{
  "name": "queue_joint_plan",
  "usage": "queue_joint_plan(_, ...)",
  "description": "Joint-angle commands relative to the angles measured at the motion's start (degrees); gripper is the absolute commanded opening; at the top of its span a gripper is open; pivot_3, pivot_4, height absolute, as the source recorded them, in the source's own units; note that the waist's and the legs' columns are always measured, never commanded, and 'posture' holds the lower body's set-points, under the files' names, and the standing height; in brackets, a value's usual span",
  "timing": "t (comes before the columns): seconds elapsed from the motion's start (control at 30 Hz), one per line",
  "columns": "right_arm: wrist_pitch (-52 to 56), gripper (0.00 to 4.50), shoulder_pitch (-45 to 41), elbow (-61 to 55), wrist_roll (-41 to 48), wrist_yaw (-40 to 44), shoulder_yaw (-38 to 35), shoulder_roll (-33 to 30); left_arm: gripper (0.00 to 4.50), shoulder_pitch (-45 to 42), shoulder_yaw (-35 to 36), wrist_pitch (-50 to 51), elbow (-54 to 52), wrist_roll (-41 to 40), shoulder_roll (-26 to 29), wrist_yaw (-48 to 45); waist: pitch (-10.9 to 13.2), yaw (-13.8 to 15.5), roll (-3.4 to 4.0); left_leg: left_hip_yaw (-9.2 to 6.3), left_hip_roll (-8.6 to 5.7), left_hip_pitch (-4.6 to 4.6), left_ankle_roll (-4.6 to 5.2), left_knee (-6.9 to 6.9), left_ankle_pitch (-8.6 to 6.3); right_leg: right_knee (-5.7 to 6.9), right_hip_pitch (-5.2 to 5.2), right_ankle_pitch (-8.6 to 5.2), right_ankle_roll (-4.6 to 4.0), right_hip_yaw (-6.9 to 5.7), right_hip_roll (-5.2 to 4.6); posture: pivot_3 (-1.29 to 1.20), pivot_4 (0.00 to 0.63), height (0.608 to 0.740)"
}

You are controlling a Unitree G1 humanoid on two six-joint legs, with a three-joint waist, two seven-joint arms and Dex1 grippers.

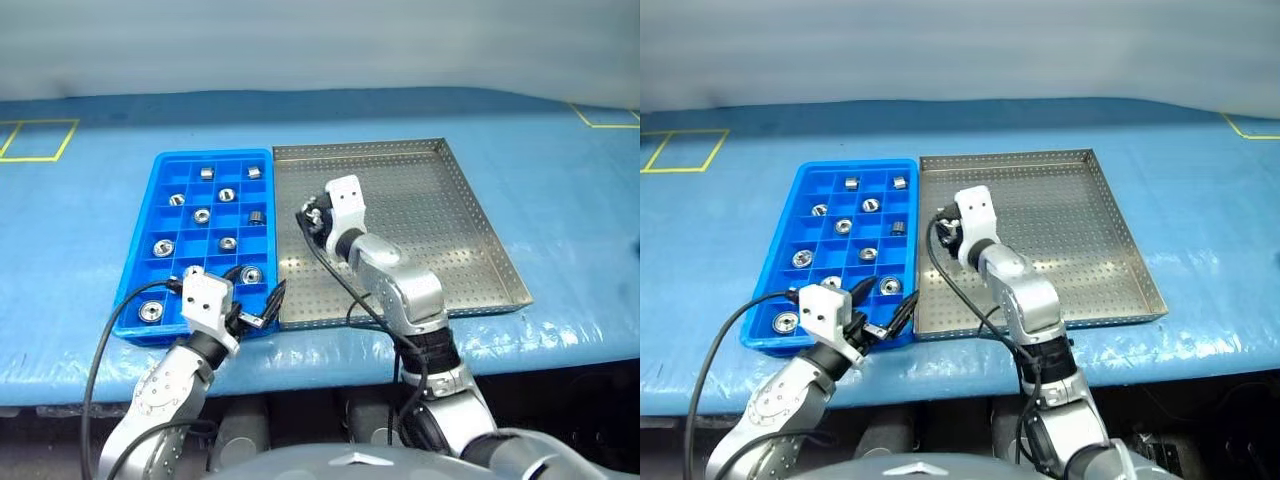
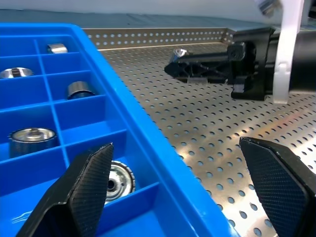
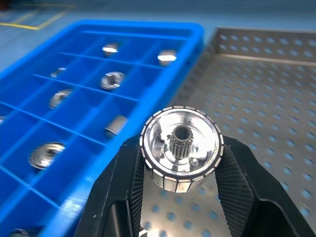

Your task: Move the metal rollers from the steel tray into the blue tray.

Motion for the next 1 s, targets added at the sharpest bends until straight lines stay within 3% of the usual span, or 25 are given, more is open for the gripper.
queue_joint_plan(0.03,-0.4,1.7,-2.0,-2.1,2.1,5.4,4.3,-0.1,4.5,3.4,1.0,-5.4,-4.2,3.5,-0.9,2.3,0.0,1.0,0.0,0.0,0.0,0.03,0.0,-0.05,0.0,-0.01,0.0,-0.01,-0.01,-0.01,0.0,0.25,0.15,0.74)
queue_joint_plan(0.43,0.0,1.7,0.0,2.3,5.2,16.8,14.4,-1.0,4.5,20.9,-0.5,-18.6,-5.7,9.6,-4.5,4.9,0.1,5.6,-0.08,0.06,0.0,0.01,-0.02,-0.05,-0.02,-0.12,-0.07,-0.16,-0.19,-0.04,-0.08,0.38,0.15,0.74)
queue_joint_plan(0.73,3.0,1.7,1.5,2.4,4.4,19.2,17.2,-5.5,4.5,23.3,-2.6,-20.2,-6.0,9.1,-5.2,4.4,0.1,7.5,-0.09,0.1,0.0,-0.56,-0.03,-0.06,-0.03,-0.09,-0.68,-0.17,-0.2,-0.05,-0.07,0.39,0.15,0.74)
queue_joint_plan(1.0,7.7,4.42,2.8,-4.5,6.4,18.8,15.5,-8.7,4.5,21.6,-1.6,-19.6,-5.6,7.4,-3.7,1.9,0.0,8.4,-0.09,0.13,-0.01,-0.61,-0.03,0.04,-0.03,-0.13,-0.72,-0.17,-0.19,-0.05,-0.11,0.29,0.15,0.74)
